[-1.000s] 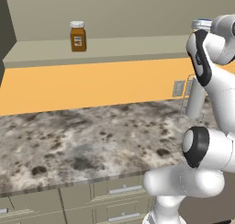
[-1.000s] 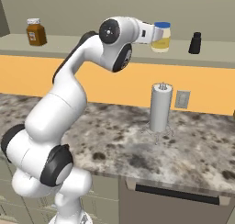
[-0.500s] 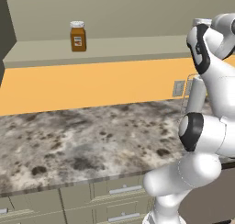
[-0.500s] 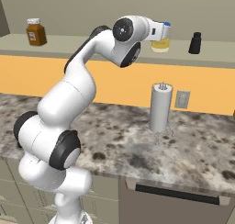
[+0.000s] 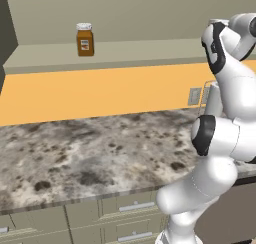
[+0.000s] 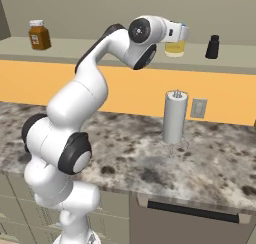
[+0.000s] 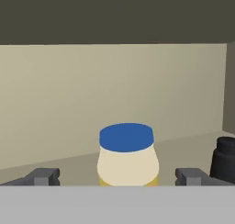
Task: Collect the turmeric, mayonnaise, and shaker from the cabinet and place them next to the stove.
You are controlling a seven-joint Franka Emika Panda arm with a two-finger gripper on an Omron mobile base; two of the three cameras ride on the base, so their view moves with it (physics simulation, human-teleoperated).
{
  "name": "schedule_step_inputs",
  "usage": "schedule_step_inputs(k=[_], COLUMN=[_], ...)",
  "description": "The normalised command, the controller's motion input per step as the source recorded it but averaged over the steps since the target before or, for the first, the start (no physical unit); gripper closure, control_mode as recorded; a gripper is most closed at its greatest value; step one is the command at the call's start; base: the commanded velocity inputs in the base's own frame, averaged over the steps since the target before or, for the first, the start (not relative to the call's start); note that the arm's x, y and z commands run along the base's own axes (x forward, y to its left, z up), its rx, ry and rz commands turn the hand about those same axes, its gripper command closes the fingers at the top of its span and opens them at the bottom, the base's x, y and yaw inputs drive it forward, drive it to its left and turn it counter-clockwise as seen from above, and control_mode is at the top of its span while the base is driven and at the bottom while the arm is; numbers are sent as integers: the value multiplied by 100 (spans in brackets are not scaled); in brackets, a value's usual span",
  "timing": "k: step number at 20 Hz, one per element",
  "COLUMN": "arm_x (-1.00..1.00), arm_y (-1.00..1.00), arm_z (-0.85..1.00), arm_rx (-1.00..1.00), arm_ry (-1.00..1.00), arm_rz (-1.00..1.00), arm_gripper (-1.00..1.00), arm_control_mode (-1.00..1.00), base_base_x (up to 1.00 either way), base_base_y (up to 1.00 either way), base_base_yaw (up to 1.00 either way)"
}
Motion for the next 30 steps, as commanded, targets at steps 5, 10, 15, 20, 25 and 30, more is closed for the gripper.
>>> schedule_step_inputs(k=[5, 10, 15, 20, 25, 30], arm_x=[20, 20, 18, 23, 9, 2], arm_y=[-11, -12, -22, -7, -6, -14], arm_z=[0, 0, 0, 0, 0, 0], arm_rx=[0, 0, 0, 0, 0, 0], arm_ry=[0, 0, 0, 0, 0, 0], arm_rz=[0, 0, 0, 0, 0, 1], arm_gripper=[-100, -100, -100, -100, -100, -100], arm_control_mode=[-100, -100, -100, -100, -100, -100], base_base_x=[0, 0, 0, 0, 0, 0], base_base_y=[0, 0, 0, 0, 0, 0], base_base_yaw=[0, 0, 0, 0, 0, 0])
